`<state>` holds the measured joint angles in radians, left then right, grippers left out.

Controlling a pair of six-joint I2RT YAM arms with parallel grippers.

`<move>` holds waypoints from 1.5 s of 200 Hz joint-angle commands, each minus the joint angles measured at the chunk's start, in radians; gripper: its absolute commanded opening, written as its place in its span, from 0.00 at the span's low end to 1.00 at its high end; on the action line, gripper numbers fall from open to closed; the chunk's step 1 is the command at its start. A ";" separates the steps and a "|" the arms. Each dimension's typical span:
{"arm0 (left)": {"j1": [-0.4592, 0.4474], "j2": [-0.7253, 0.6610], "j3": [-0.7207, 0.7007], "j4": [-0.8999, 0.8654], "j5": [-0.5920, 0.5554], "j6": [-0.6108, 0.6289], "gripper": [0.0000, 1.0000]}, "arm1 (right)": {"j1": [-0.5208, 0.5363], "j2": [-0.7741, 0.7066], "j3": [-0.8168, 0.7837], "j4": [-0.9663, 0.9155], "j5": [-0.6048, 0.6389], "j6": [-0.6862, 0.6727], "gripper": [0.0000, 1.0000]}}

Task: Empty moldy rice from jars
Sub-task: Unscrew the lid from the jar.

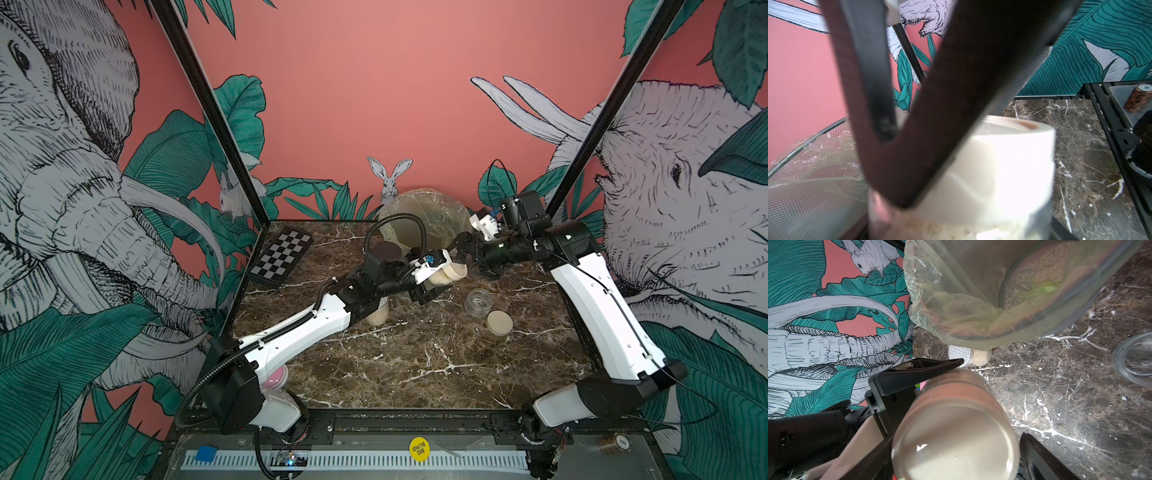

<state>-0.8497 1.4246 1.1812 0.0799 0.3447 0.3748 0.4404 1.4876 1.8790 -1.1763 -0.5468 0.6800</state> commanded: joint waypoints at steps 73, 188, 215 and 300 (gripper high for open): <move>0.002 -0.039 0.023 0.142 0.109 -0.086 0.00 | 0.022 -0.007 -0.029 -0.006 -0.094 -0.121 0.45; 0.006 -0.037 -0.002 0.225 0.248 -0.210 0.00 | 0.044 0.083 0.201 -0.224 -0.074 -0.836 0.28; 0.006 -0.050 -0.009 0.218 0.249 -0.206 0.00 | 0.044 0.088 0.217 -0.225 -0.050 -1.001 0.35; 0.006 -0.082 -0.038 0.211 0.275 -0.212 0.00 | 0.032 0.162 0.337 -0.291 -0.150 -1.451 0.42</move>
<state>-0.8330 1.4143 1.1419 0.1844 0.5617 0.1776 0.4625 1.5764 2.1250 -1.4101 -0.6079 -0.5728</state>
